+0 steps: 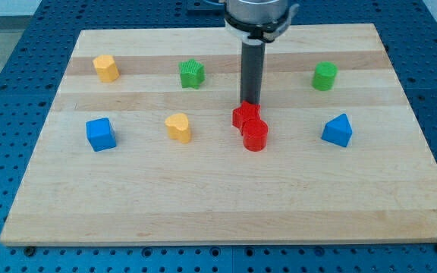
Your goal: Push the green star close left to the green circle
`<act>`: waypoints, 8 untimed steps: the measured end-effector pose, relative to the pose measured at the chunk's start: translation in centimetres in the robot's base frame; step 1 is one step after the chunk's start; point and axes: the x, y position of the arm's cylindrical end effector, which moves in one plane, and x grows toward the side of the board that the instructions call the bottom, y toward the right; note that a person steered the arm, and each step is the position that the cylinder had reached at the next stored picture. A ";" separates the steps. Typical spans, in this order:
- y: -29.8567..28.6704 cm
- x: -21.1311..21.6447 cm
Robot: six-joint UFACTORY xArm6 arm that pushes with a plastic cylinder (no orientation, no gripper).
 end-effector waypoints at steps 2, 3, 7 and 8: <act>-4.8 -7.7; -5.5 -9.4; -17.6 -8.8; -17.7 -5.1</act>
